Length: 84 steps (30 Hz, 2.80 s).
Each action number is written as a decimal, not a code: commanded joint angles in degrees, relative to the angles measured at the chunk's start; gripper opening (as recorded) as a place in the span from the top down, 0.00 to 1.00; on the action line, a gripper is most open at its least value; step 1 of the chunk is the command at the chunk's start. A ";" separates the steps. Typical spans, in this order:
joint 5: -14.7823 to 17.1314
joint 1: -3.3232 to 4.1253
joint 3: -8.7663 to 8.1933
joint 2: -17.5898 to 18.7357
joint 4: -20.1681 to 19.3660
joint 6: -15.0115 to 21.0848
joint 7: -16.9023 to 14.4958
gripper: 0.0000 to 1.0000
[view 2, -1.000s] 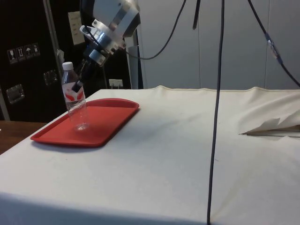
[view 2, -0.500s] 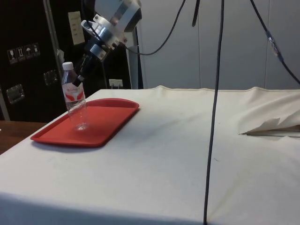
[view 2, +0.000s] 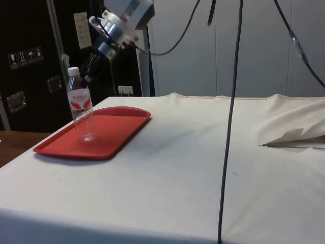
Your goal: Place the bottle upright on the tray.
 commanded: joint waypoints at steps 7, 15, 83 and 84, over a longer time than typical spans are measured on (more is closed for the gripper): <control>0.00 0.11 -0.69 -0.57 0.00 -0.74 0.00 0.00; 0.00 0.11 -1.15 -1.38 -0.06 -1.43 0.00 0.00; -4.47 1.49 -4.98 -9.40 0.57 -1.83 2.86 0.00; -4.64 1.55 -5.04 -9.40 0.63 -1.78 2.86 0.00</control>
